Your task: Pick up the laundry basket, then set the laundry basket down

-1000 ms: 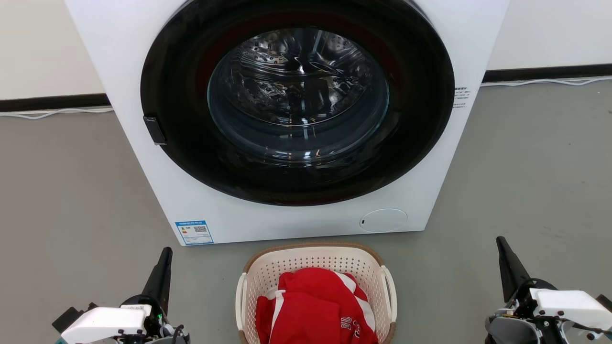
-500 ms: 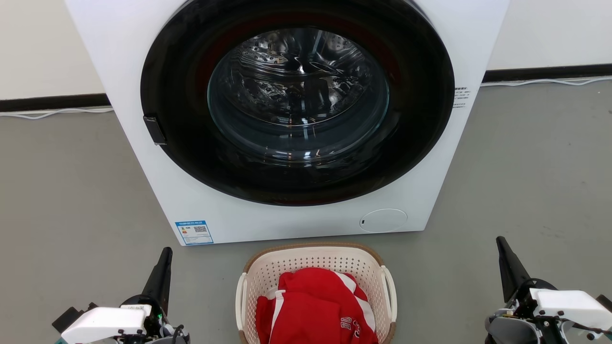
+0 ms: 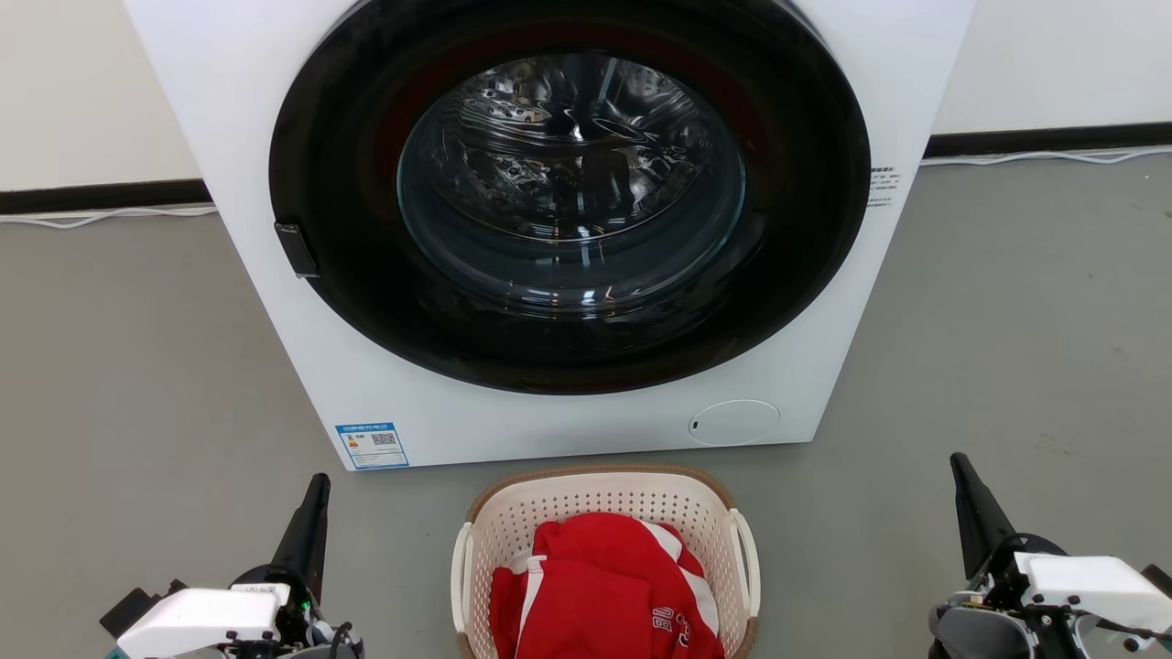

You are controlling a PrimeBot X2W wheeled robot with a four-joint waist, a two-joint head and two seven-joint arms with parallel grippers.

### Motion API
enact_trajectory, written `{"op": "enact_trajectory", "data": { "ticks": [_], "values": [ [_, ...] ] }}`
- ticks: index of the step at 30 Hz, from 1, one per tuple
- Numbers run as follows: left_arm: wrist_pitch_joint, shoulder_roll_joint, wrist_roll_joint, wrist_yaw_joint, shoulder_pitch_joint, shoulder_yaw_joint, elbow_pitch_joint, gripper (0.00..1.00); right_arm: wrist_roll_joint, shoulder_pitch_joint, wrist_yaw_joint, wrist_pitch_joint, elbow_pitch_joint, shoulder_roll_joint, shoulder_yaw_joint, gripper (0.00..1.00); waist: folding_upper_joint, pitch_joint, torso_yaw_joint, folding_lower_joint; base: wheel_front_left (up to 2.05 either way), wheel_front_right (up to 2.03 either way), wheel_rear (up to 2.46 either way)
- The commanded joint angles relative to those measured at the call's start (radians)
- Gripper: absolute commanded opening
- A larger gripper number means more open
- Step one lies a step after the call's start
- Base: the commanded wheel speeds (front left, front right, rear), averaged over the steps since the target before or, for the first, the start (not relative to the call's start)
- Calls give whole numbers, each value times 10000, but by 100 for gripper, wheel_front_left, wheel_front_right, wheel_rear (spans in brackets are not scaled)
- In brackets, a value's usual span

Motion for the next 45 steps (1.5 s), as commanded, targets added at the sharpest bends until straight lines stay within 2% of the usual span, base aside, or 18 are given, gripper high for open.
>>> {"op": "enact_trajectory", "data": {
  "ticks": [1,45],
  "values": [
    [16,133,-51,-73,-558,295,-293,0,68,-415,71,77,-297,-41,182,0,0,0,0,0,0,0,0],
    [16,133,-51,-73,-558,295,-293,0,68,-415,71,77,-297,-41,183,0,0,0,0,0,0,0,0]
  ]
}}
